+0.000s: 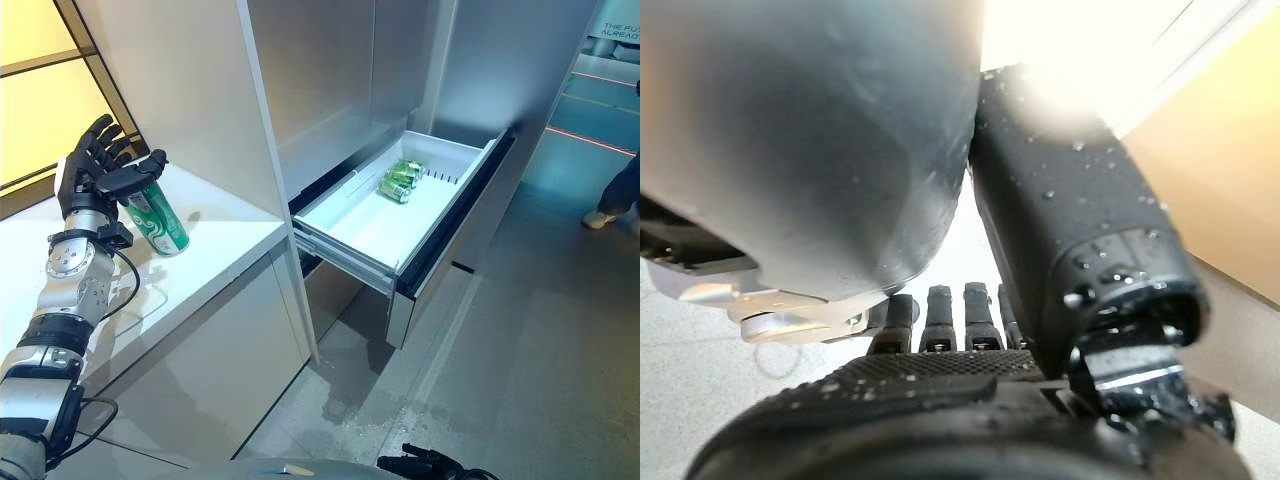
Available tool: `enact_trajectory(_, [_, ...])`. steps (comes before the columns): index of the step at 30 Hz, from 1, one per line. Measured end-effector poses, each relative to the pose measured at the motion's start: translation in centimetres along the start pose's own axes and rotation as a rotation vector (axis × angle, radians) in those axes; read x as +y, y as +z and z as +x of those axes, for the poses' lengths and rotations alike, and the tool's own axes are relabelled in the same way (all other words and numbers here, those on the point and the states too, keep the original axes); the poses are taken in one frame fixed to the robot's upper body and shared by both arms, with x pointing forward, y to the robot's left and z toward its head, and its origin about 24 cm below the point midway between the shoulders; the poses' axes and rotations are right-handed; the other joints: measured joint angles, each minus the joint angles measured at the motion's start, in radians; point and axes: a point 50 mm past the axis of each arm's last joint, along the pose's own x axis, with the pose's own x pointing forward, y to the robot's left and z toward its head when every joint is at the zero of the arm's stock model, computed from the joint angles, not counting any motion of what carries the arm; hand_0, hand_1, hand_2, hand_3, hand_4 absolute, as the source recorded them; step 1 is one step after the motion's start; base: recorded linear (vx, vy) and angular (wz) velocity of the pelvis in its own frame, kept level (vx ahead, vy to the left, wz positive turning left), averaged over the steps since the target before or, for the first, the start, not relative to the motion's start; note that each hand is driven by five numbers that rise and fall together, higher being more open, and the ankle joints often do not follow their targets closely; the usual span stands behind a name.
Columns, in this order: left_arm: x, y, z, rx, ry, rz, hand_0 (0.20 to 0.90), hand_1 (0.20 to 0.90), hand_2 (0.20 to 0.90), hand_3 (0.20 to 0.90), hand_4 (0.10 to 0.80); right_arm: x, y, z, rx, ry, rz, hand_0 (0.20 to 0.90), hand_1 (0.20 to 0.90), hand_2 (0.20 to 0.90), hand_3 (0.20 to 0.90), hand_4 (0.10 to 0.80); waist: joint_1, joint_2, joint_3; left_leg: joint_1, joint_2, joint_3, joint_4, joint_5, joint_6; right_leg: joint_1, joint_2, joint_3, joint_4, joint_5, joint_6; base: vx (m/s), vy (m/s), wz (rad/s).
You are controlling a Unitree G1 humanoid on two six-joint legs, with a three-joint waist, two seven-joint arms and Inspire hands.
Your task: Put drinks into fridge and close the fridge
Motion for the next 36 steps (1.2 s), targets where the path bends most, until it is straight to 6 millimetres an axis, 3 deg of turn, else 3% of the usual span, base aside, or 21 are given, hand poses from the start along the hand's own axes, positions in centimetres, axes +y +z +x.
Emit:
enact_trajectory(7, [-0.4, -0.6, -0.3, 0.000, 0.011, -0.060, 0.900, 0.900, 0.900, 0.900, 0.800, 0.0, 0.0, 0.0, 0.001, 0.000, 0.000, 0.900, 0.900, 0.900, 0.900, 0.800, 0.001, -0.001, 0.000, 0.004, 0.000, -0.001, 0.000, 0.000, 0.000, 0.005, -0.001, -0.001, -0.001, 0.000, 0.000, 0.000, 0.000, 0.00])
enact_trajectory(36, [-0.4, -1.2, -1.2, -0.035, 0.022, -0.040, 0.900, 0.900, 0.900, 0.900, 0.800, 0.0, 0.0, 0.0, -0.002, 0.003, -0.003, 0.900, 0.900, 0.900, 0.900, 0.800, 0.002, -0.001, 0.000, 0.005, 0.000, -0.007, 0.000, 0.000, 0.001, 0.009, -0.001, -0.007, -0.002, 0.000, 0.000, 0.000, 0.000, 0.00])
